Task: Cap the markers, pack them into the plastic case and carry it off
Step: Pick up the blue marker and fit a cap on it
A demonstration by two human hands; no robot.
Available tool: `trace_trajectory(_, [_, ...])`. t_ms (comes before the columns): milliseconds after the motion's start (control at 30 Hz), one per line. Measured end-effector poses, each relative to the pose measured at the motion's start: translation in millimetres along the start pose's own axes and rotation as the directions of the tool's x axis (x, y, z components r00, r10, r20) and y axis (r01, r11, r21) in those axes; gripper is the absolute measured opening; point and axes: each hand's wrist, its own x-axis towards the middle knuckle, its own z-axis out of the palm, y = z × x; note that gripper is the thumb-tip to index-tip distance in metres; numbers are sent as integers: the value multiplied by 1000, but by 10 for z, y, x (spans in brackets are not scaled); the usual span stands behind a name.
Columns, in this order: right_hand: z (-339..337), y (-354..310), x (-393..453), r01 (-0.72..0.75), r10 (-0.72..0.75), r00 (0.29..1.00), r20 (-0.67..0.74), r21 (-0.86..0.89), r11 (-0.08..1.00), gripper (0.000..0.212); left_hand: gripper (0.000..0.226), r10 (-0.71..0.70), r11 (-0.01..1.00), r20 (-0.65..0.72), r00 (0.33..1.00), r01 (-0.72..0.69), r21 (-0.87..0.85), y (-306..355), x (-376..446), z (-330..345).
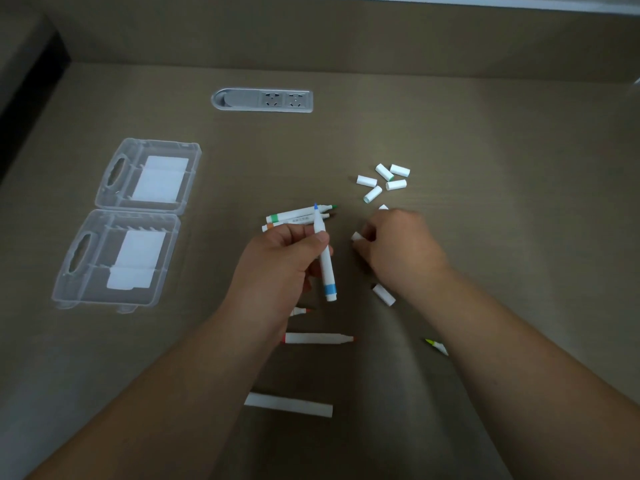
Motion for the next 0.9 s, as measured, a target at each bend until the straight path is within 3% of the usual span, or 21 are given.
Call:
trace_trajectory(100, [-74, 46, -213, 91, -94, 996, -1, 262, 961, 18, 21, 14, 1000, -2, 1000, -14, -2, 20, 32, -6])
trace_trajectory(200, [-119, 108, -402, 164, -176, 984, -8, 404, 900, 12, 19, 29, 1000, -2, 1000, -29, -3, 74, 48, 11])
trace_trajectory(367, [-121, 189, -544, 130, -177, 984, 20, 598, 791, 13, 14, 33, 999, -3, 999, -33, -21, 127, 56, 86])
trace_trajectory(900, [-111, 226, -584, 220, -203, 975, -90, 527, 821, 22, 13, 36, 999, 4, 999, -36, 15, 85, 39, 116])
